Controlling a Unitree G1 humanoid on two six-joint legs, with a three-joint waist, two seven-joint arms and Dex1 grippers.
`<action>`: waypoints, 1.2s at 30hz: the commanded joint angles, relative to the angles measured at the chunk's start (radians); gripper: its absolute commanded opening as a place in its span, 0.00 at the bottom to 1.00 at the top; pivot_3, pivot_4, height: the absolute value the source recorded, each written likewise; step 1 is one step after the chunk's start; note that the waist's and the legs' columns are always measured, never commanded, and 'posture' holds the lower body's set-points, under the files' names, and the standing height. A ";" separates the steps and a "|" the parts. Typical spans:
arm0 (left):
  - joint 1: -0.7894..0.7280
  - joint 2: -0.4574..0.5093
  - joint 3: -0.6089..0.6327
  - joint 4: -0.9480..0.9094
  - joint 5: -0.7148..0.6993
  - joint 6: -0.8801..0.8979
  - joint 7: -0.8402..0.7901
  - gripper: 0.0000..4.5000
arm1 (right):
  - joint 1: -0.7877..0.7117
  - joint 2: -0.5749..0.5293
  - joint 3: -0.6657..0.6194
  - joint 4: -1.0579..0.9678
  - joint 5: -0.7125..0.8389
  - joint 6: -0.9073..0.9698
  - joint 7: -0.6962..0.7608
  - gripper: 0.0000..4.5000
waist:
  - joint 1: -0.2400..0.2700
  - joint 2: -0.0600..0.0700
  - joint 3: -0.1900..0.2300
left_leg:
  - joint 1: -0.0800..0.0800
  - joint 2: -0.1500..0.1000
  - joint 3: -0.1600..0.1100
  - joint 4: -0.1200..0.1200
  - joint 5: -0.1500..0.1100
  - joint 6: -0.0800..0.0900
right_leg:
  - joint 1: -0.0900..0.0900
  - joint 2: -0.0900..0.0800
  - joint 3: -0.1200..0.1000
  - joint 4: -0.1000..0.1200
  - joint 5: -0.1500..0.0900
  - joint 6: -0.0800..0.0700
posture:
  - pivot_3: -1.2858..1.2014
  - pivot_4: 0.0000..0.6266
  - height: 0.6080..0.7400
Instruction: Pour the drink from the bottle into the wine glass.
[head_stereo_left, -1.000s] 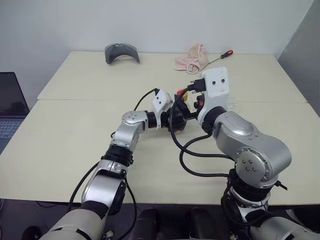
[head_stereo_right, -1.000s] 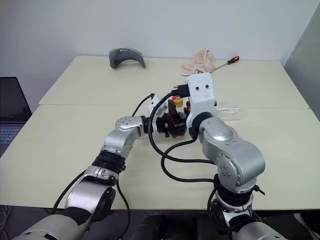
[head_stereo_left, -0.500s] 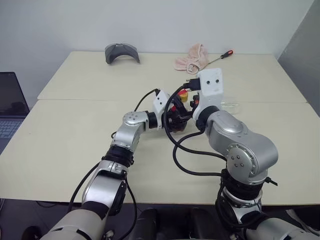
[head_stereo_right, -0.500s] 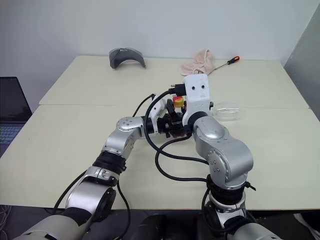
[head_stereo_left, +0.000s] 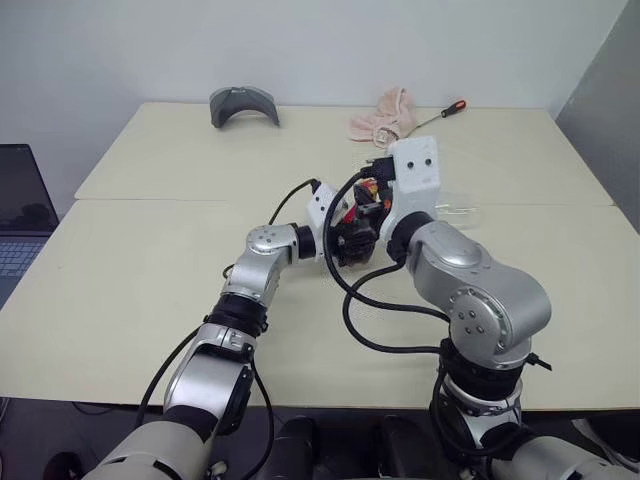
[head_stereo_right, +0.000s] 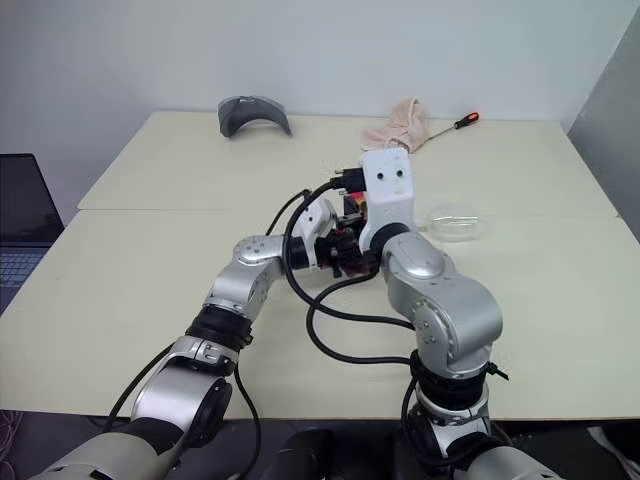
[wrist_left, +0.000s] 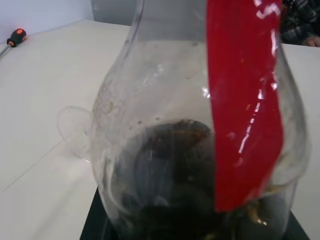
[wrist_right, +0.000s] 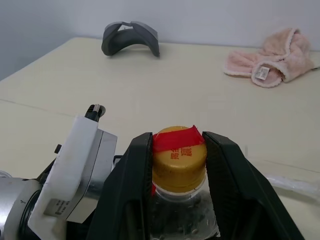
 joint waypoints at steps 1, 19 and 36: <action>0.005 0.009 0.009 -0.097 -0.025 0.016 -0.013 0.29 | -0.027 -0.112 -0.047 0.017 0.120 -0.104 0.224 0.27 | 0.000 0.000 0.000 | 0.000 0.000 0.000 0.000 0.000 0.000 | 0.000 0.000 0.000 0.000 0.000 0.000 | 0.52 0.24 1.00; 0.119 0.051 0.003 -0.354 -0.098 0.177 -0.053 0.28 | -0.127 -0.650 -0.006 0.528 0.351 -0.642 1.262 0.34 | -0.018 0.000 0.000 | 0.003 0.003 0.000 0.001 -0.001 0.003 | 0.005 0.002 -0.002 -0.002 0.000 0.000 | 0.52 0.24 1.00; 0.082 0.032 -0.009 -0.201 -0.077 0.089 -0.034 0.26 | -0.061 -0.600 -0.134 -0.109 0.330 0.025 0.395 1.00 | 0.007 0.000 0.000 | 0.001 0.000 -0.001 0.001 0.000 0.000 | 0.004 -0.001 -0.002 -0.003 0.000 0.000 | 0.52 0.24 1.00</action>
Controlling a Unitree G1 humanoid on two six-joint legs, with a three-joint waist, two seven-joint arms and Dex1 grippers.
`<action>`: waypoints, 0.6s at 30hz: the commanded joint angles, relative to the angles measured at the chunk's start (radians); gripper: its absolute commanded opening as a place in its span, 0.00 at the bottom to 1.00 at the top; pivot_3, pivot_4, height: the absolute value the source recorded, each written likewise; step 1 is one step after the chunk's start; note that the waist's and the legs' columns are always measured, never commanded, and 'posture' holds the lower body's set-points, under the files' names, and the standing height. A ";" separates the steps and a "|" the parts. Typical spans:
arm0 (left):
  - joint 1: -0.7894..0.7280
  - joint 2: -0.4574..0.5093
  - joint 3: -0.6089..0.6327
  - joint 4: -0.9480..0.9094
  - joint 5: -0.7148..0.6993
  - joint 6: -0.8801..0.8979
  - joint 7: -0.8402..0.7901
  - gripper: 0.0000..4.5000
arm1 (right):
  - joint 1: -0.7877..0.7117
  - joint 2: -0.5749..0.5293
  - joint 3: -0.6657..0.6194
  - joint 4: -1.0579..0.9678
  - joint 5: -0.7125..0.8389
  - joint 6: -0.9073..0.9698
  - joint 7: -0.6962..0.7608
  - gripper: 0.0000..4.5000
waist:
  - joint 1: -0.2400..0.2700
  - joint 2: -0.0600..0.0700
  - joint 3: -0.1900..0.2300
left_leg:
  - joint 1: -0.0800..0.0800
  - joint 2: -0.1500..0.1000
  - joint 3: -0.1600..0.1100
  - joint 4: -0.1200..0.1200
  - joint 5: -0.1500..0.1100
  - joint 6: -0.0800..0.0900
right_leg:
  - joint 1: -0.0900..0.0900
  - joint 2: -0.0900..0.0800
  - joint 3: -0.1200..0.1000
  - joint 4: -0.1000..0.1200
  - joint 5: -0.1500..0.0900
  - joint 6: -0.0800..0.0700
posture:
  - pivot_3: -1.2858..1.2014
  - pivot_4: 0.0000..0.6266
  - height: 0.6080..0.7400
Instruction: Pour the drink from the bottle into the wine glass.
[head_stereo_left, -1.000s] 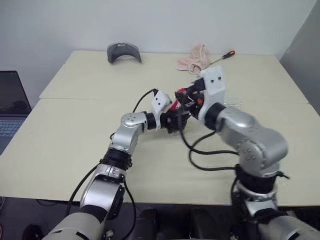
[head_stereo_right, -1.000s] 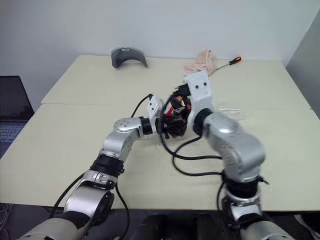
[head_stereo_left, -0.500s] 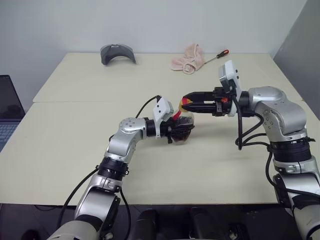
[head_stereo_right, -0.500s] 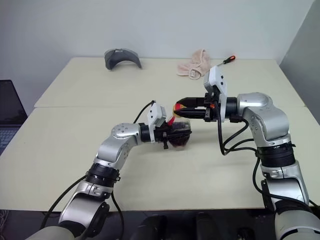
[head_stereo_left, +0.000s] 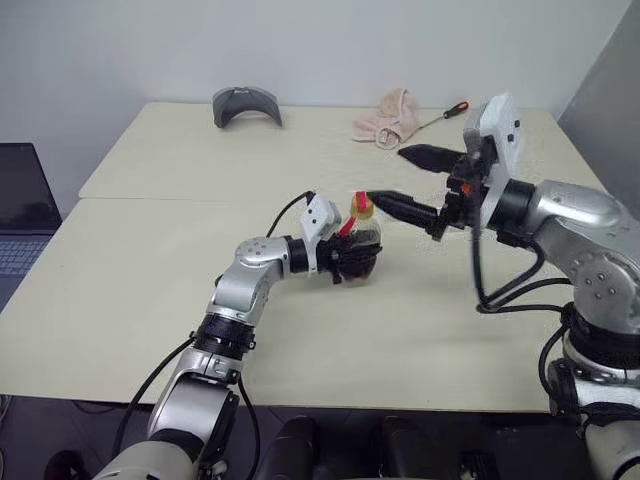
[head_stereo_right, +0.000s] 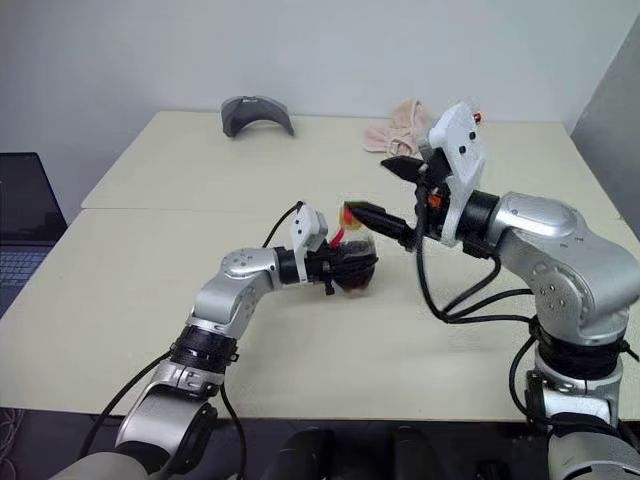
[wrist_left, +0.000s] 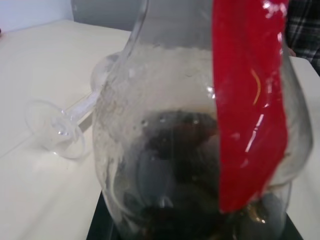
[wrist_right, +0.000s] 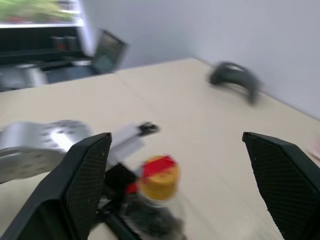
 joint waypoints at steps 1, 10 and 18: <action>-0.051 -0.016 0.015 0.028 0.002 -0.059 0.008 0.26 | -0.025 0.088 0.006 -0.135 -0.070 0.203 -0.201 1.00 | 0.000 0.000 0.000 | 0.000 0.000 0.000 0.000 0.000 0.000 | 0.000 0.000 0.000 0.000 0.000 0.000 | 0.52 0.24 1.00; -0.109 -0.036 0.022 0.157 0.017 -0.126 -0.002 0.26 | -0.014 0.648 -0.006 -0.265 -0.259 0.388 -0.605 1.00 | -0.001 0.001 0.000 | -0.001 -0.001 0.001 -0.001 0.001 -0.002 | -0.003 0.000 0.002 0.002 0.000 0.000 | 0.52 0.24 1.00; -0.110 -0.042 0.017 0.162 0.020 -0.137 -0.004 0.26 | -0.001 0.722 0.030 -0.231 -0.316 0.388 -0.683 1.00 | -0.004 0.001 0.000 | -0.001 -0.001 0.001 -0.002 0.001 -0.002 | -0.004 0.000 0.002 0.002 0.000 0.000 | 0.52 0.24 1.00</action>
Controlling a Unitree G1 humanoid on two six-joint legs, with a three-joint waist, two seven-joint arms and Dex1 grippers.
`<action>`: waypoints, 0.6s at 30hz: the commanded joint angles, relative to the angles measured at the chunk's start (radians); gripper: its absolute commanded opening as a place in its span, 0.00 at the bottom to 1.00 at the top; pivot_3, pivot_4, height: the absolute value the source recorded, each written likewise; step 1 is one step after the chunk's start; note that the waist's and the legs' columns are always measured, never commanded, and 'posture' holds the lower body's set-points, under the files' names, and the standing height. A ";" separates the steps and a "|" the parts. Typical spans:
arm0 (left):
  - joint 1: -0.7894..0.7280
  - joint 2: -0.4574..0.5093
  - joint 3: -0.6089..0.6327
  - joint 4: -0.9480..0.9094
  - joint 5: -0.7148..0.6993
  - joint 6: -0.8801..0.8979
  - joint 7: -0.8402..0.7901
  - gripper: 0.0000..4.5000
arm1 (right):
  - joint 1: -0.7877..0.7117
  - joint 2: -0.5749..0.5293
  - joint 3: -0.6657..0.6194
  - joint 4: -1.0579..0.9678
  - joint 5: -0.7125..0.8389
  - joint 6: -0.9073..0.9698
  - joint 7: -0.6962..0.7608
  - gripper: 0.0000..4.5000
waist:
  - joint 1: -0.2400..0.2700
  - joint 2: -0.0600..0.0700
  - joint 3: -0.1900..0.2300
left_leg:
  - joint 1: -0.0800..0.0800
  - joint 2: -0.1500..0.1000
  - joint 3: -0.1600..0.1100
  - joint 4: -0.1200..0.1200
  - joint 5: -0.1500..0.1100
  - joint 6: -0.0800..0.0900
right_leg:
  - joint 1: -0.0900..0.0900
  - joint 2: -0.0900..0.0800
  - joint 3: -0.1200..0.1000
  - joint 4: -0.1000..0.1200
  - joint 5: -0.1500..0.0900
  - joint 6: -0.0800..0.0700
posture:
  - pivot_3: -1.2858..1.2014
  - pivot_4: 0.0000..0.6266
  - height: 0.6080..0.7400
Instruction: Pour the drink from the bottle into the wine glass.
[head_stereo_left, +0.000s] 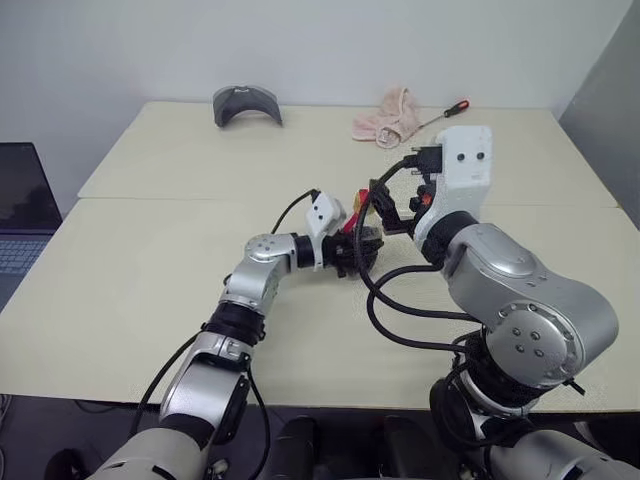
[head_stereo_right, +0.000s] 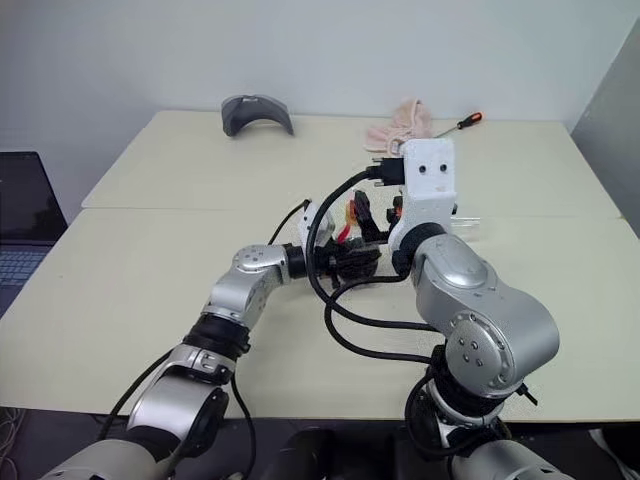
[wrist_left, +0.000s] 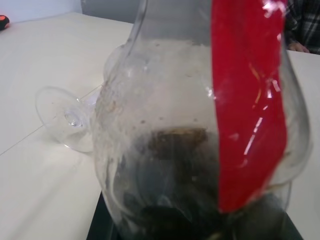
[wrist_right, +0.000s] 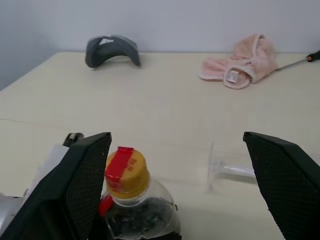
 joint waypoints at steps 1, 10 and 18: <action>-0.026 -0.006 0.014 -0.030 -0.005 -0.024 -0.001 0.26 | 0.006 0.113 0.003 -0.013 -0.014 0.009 -0.017 1.00 | -0.002 0.000 0.000 | 0.000 0.000 0.000 0.000 0.000 0.000 | 0.000 0.000 0.000 0.000 0.000 0.000 | 0.52 0.24 1.00; -0.018 -0.008 0.013 -0.053 0.000 -0.024 0.013 0.26 | 0.016 0.146 0.023 0.039 0.040 0.009 0.022 1.00 | -0.002 0.000 0.000 | 0.000 0.000 0.000 0.000 -0.001 0.001 | 0.000 0.000 0.000 0.001 0.000 0.000 | 0.52 0.24 1.00; -0.026 -0.021 0.010 -0.066 -0.002 -0.018 0.028 0.26 | 0.015 0.129 0.044 0.077 0.052 0.009 0.023 1.00 | -0.002 0.000 0.000 | 0.000 0.000 0.000 0.000 -0.001 0.002 | 0.000 0.000 0.000 0.001 0.000 0.000 | 0.52 0.24 1.00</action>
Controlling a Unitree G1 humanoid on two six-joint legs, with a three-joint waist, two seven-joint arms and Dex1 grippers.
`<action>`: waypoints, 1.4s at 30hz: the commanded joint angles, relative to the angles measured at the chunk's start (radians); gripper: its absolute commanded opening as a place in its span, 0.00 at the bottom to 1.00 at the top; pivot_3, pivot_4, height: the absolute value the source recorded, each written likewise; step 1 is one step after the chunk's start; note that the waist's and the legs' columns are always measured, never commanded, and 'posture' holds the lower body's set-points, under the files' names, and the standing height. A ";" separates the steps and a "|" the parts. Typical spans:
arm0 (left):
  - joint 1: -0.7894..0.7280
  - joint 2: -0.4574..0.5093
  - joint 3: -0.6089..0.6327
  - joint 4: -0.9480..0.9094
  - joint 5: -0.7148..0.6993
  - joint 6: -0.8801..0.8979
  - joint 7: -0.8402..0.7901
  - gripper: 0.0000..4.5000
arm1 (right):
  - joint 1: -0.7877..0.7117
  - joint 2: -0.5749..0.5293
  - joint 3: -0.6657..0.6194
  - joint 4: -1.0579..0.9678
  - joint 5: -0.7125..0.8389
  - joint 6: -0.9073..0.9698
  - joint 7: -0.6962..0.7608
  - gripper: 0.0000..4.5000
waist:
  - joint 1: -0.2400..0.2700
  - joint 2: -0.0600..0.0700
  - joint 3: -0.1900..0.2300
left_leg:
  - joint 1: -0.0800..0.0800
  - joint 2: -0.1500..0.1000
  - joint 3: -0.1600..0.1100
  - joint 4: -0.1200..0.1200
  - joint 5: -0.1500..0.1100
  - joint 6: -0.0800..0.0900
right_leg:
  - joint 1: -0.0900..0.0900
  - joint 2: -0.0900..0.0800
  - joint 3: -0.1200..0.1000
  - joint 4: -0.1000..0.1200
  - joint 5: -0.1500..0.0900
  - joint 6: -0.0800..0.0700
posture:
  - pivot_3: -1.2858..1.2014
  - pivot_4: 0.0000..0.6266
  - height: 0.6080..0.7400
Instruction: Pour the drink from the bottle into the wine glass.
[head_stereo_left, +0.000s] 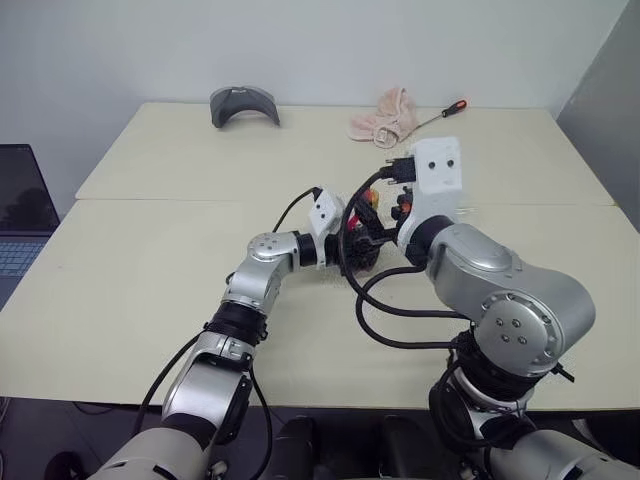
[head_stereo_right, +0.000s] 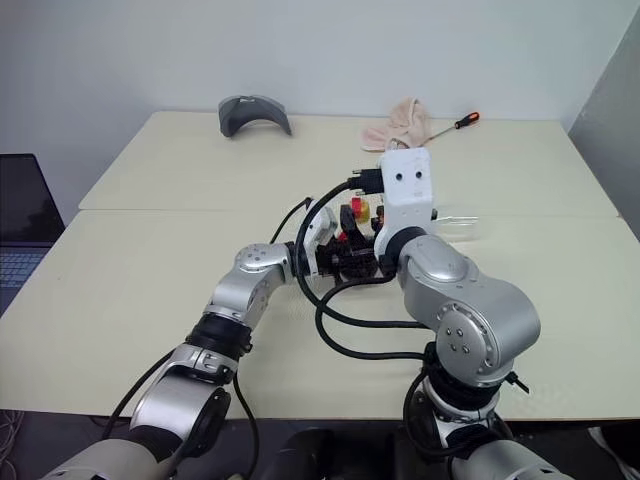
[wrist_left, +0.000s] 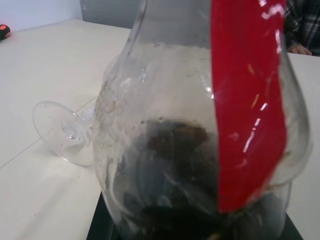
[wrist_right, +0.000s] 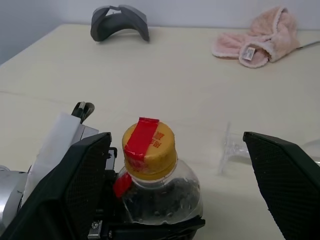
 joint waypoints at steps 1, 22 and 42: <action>-0.026 -0.009 0.010 -0.056 -0.006 -0.014 0.005 0.26 | 0.012 0.125 0.007 -0.011 0.009 0.009 0.003 1.00 | 0.000 0.000 0.000 | 0.000 0.000 0.000 0.000 0.000 0.000 | 0.000 0.000 0.000 0.000 0.000 0.000 | 0.52 0.24 1.00; -0.003 0.000 0.016 -0.101 -0.007 0.004 0.018 0.25 | -0.028 0.026 -0.054 0.035 0.045 -0.048 0.133 0.27 | 0.000 0.000 0.000 | 0.000 0.000 0.000 0.000 0.000 0.000 | 0.000 0.000 0.000 0.000 0.000 0.000 | 0.52 0.24 1.00; 0.069 0.029 0.010 -0.265 -0.027 0.102 0.054 0.25 | -0.049 -0.598 0.223 0.680 0.171 -1.027 1.414 0.27 | -0.003 -0.001 0.000 | 0.004 0.000 0.001 0.002 -0.001 0.002 | 0.007 0.001 -0.003 -0.003 0.000 0.001 | 0.52 0.24 1.00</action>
